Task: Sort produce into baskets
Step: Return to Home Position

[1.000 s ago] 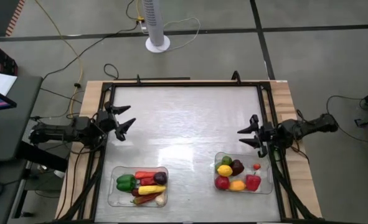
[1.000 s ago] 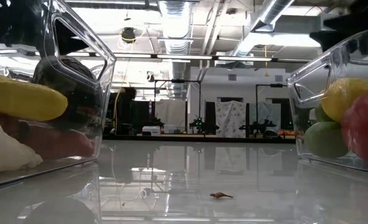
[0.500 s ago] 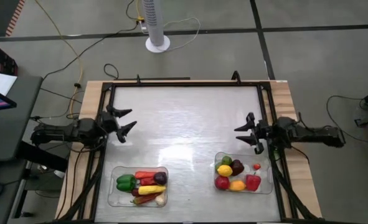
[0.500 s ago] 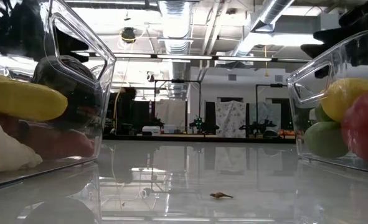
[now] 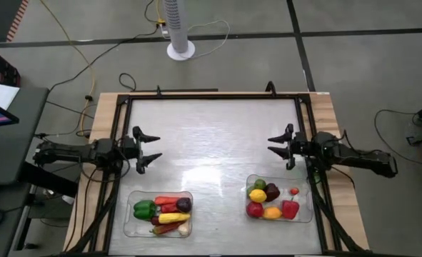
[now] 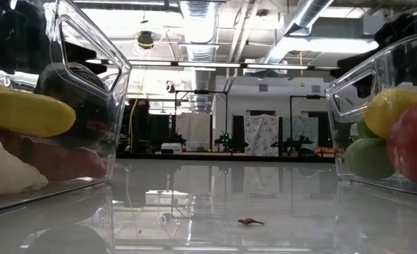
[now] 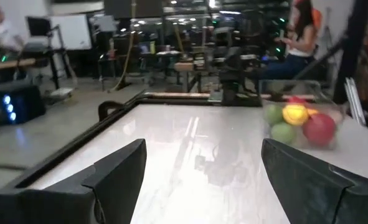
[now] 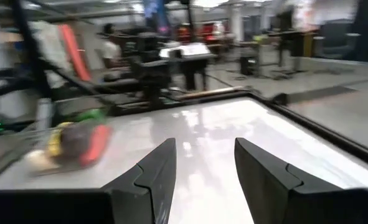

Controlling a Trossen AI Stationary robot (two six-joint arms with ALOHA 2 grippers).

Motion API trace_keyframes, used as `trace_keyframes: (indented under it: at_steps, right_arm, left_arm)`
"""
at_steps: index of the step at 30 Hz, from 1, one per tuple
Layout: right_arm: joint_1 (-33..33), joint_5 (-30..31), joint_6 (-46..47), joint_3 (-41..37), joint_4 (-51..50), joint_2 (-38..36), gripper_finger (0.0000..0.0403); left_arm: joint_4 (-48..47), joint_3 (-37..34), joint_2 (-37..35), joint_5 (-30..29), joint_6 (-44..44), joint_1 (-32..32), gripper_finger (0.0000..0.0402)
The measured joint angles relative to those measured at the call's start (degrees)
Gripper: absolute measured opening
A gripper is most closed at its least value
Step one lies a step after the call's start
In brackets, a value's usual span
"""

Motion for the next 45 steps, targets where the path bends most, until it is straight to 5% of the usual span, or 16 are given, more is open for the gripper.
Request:
trace_keyframes:
  at_steps: [5,14,45]
  right_arm:
    - [0.0,5.9,-0.4,0.0,0.3,0.0,0.0189]
    - [0.0,6.1,0.5,0.0,0.3,0.0,0.0189]
    - [0.0,6.4,0.7,-0.1,0.2,0.0,0.0189]
  left_arm:
    - [-0.2,0.0,0.0,1.3,4.9,0.0,0.0306]
    - [0.5,0.0,0.0,-9.8,-4.2,0.0,0.0306]
    - [-1.1,0.5,0.0,-9.5,-4.3,0.0,0.0306]
